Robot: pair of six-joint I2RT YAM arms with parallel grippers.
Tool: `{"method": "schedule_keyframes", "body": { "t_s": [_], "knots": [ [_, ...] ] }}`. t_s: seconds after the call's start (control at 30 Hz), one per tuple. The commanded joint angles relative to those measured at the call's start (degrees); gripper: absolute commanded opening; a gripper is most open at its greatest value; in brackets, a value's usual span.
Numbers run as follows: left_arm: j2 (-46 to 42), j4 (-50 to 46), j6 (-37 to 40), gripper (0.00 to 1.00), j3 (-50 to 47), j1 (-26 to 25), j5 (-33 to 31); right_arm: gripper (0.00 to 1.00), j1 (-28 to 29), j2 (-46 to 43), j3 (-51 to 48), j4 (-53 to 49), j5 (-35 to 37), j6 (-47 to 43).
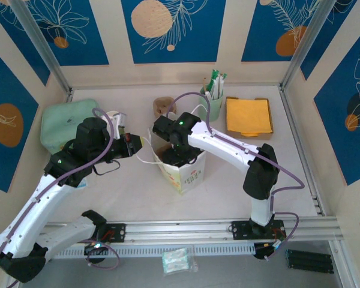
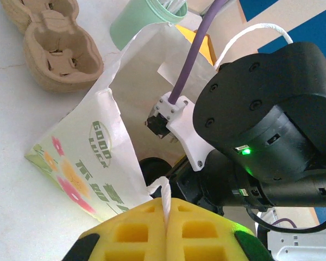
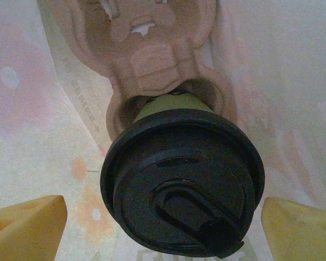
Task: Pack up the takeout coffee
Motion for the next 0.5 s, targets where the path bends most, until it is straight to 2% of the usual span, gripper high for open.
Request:
{"method": "schedule_keyframes", "body": {
  "t_s": [0.0, 0.47],
  "knots": [
    [-0.05, 1.30, 1.07, 0.00, -0.03, -0.38, 0.04, 0.93, 0.65, 0.37, 2.95, -2.79, -0.59, -0.62],
    [0.20, 1.09, 1.51, 0.00, -0.30, -0.38, -0.58, 0.94, 1.47, 0.05, 8.30, -5.55, 0.30, -0.98]
  ]
}}
